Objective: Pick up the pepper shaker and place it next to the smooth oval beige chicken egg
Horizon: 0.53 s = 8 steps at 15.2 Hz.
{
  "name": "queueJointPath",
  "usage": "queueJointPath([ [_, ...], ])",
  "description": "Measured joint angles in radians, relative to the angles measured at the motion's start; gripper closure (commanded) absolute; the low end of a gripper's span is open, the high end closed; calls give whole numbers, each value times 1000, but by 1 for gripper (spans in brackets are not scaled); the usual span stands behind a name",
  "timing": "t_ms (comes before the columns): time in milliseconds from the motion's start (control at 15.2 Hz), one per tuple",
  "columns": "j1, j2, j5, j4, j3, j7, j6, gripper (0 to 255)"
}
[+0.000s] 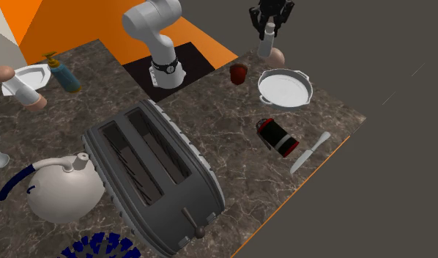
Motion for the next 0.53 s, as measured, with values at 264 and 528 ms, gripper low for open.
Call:
queueJointPath([
  [264,43,-43,31,-18,66,93,-19,255],
  [528,78,-46,52,-10,138,188,-25,255],
])
